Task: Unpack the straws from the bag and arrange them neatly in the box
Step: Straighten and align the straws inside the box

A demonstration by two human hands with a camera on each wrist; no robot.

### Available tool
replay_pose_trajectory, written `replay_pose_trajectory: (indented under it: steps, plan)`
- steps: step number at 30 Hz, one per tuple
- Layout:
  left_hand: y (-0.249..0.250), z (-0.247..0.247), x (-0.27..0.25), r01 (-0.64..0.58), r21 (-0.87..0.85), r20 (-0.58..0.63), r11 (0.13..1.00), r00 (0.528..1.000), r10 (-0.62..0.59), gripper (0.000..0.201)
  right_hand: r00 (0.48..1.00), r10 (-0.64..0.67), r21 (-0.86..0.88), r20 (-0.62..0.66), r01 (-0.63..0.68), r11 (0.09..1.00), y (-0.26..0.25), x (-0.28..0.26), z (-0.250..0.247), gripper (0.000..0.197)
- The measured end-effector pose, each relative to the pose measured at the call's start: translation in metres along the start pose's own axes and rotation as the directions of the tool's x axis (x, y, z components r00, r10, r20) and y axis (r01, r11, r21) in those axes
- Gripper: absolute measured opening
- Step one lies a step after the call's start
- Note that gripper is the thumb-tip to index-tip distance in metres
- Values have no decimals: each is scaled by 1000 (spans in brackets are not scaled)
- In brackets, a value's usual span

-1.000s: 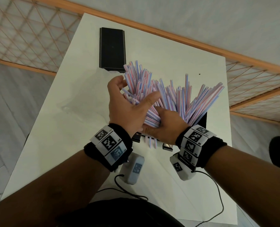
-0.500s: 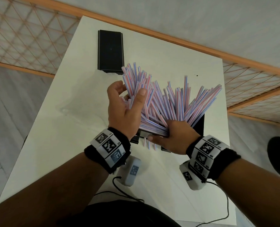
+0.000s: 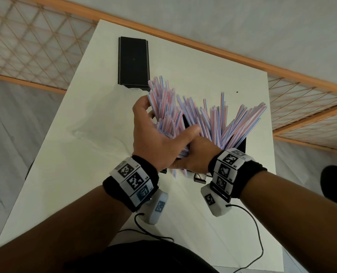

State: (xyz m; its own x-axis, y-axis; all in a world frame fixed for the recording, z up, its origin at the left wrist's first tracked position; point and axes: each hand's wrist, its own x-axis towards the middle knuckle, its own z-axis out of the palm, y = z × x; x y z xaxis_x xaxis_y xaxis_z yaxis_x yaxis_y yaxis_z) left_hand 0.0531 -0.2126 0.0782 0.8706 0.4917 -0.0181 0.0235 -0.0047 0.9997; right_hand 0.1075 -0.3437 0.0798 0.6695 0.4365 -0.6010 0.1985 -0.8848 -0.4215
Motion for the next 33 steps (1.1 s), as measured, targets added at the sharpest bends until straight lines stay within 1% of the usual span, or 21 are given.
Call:
replay_pose_trajectory:
  steps: [2,3,5,7,8,9,14,15,17,18,21,22,23,25,26,27,28,29,30,31,33]
  plan:
    - [1,0,2,30,39,-30,999,999,-29,95,999,-15,31,-45,16,999,-3,-4,-3,96]
    - [1,0,3,39,34,-46,999,998,-38,93,997,-27,51,-78,32,998,-3,-6,-4,90]
    - [5,-1,7,32,-1,-64,999,997,-32,92,986,-56,70,-158,68,995,-2,-9,-7,97]
    - [10,1,9,6,-28,-76,1000,997,-8,94,961,-101,59,-258,120,991,-1,-10,-6,107]
    - [12,2,9,-8,-34,-78,999,997,5,95,948,-115,57,-295,137,989,-1,-10,-6,109]
    - [13,4,9,-17,-36,-79,999,997,14,95,943,-111,68,-314,138,988,-1,-9,-5,105]
    - [13,7,16,32,-59,-110,998,993,-38,89,927,-83,94,-366,125,988,3,-13,-6,66]
    - [13,6,18,43,-62,-125,997,991,-51,86,923,-75,100,-377,121,988,8,-14,-5,67]
    - [11,5,22,58,-95,-152,994,986,-72,80,919,-67,103,-389,116,988,15,-17,-5,78]
    - [10,5,23,67,-117,-162,991,983,-86,78,920,-64,112,-387,116,987,17,-19,-5,78]
    - [6,6,26,104,-108,-154,989,981,-120,72,933,-59,154,-356,120,981,22,-20,-3,53]
    - [5,7,26,115,-110,-146,987,981,-131,68,933,-66,160,-355,130,978,22,-21,-2,51]
    - [4,8,26,129,-123,-142,984,979,-146,64,931,-81,156,-356,144,977,26,-21,-1,58]
    - [5,10,27,144,-137,-132,980,978,-162,59,931,-110,146,-347,169,975,27,-22,0,89]
    - [5,11,28,142,-136,-123,981,980,-158,59,936,-110,139,-334,164,977,28,-22,1,87]
    - [8,12,28,134,-146,-110,980,982,-151,61,938,-107,128,-330,157,979,28,-22,1,69]
    - [11,12,28,122,-166,-90,979,986,-138,67,935,-111,117,-338,159,980,27,-23,2,44]
    - [15,12,28,106,-172,-66,979,991,-119,80,927,-119,107,-356,167,980,26,-24,1,35]
    - [17,12,28,86,-157,-34,984,995,-93,93,917,-133,95,-377,181,979,26,-24,1,38]
    - [18,13,26,66,-131,-2,989,998,-67,102,911,-141,84,-386,187,979,26,-24,1,40]
    - [17,14,23,59,-109,31,992,998,-56,101,907,-146,44,-394,177,983,26,-23,2,42]
